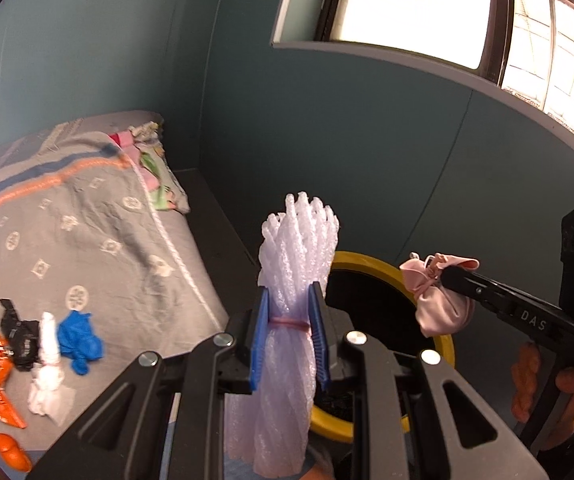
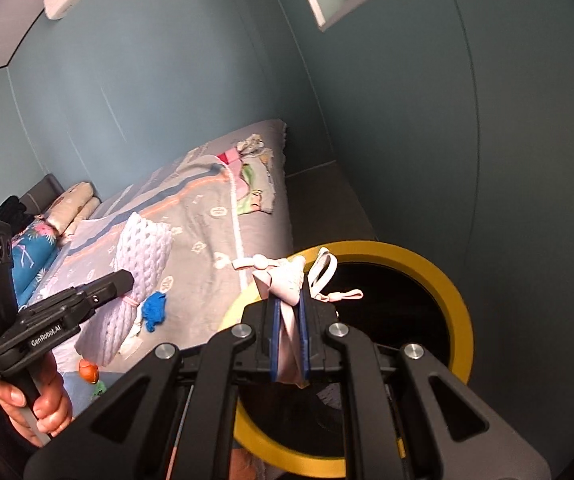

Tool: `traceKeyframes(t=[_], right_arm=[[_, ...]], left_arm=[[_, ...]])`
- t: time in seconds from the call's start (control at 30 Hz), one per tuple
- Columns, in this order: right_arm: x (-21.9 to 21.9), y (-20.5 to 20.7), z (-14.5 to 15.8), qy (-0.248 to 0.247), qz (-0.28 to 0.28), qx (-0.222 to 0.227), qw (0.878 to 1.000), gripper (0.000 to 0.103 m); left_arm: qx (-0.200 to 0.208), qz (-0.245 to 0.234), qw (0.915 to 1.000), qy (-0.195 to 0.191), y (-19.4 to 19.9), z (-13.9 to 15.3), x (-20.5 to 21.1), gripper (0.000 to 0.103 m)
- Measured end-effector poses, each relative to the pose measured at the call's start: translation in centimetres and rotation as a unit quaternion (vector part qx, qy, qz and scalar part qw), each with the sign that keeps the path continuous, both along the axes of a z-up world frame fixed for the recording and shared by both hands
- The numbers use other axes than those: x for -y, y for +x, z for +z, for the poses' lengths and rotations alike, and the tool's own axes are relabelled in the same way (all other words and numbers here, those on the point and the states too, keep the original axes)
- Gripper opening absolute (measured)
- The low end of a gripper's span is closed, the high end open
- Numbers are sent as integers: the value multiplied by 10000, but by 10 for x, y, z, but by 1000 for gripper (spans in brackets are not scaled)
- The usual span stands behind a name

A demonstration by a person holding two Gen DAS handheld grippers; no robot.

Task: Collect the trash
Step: 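Carry the net and pink cloth over the yellow bin and open both tools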

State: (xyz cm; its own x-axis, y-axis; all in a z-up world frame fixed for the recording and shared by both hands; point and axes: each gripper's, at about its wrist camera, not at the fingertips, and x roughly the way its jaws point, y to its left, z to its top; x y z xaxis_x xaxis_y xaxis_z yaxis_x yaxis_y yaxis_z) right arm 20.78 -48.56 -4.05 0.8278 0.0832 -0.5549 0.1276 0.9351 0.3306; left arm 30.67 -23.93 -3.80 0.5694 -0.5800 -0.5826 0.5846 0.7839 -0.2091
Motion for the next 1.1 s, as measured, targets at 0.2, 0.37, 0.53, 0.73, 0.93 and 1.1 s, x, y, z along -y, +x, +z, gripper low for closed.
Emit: traceKeyframes(t=[0.2, 0.37, 0.53, 0.73, 0.93, 1.1], right_arm=[[18, 17, -18, 68, -124, -182, 9997, 8], [27, 28, -35, 116, -179, -330, 9992, 8], [37, 38, -49, 177, -217, -460, 9985, 9], [44, 37, -56, 184, -431, -547, 9974, 11], [41, 35, -54, 167, -591, -490, 9969, 33], [34, 30, -46, 137, -672, -385, 9969, 42]], left_arm=[[-244, -86, 9997, 25, 13, -22, 30, 19], [-400, -165, 9990, 81, 22, -39, 48, 20], [-539, -245, 9982, 83, 28, -51, 65, 23], [-618, -294, 9977, -23, 28, -51, 69, 40], [-606, -124, 9980, -122, 27, -44, 55, 62], [-575, 116, 9980, -230, 26, -35, 33, 75]])
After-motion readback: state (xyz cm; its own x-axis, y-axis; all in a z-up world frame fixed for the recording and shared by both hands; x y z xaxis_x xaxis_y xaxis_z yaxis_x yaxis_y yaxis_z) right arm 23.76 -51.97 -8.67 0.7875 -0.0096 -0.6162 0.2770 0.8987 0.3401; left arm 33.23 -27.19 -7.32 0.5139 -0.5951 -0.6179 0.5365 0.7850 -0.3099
